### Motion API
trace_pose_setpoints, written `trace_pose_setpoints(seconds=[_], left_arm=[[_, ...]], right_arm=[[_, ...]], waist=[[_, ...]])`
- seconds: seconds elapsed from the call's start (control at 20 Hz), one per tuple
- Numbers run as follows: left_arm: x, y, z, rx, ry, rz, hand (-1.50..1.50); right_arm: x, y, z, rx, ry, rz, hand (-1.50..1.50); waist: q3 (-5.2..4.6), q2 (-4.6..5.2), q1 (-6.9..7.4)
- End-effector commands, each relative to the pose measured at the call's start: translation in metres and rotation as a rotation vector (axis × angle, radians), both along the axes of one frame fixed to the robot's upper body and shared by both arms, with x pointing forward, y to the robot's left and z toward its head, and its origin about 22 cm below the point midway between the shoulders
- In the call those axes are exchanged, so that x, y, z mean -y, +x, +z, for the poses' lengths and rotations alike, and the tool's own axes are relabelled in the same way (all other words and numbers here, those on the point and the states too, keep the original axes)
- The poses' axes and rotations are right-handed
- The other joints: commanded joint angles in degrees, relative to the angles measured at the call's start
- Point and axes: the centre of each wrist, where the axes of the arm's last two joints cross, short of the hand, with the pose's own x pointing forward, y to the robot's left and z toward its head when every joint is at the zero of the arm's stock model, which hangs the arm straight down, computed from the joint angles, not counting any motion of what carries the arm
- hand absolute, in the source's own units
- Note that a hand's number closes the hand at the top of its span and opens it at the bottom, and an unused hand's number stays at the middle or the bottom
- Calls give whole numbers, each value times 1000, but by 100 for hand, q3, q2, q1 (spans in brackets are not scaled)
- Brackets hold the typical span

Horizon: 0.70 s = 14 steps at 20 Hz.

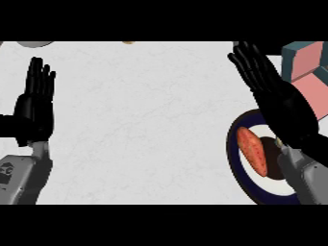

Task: Pick the sweet potato from the plate and place it in the cardboard box

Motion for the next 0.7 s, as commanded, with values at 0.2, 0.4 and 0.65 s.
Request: trace_pose_setpoints(seconds=[0.2,0.4,0.65], left_arm=[[-36,-24,-36,-193,262,-29,0],[-38,-37,-52,-284,312,-75,0],[-52,-48,-60,-356,391,-163,0]], right_arm=[[75,-52,-123,-232,452,-407,-150],[114,-105,-201,-550,547,-813,-150],[138,-161,-244,-254,642,-828,-150]], waist=[[304,287,-619],[282,419,-690],[194,122,-343]])
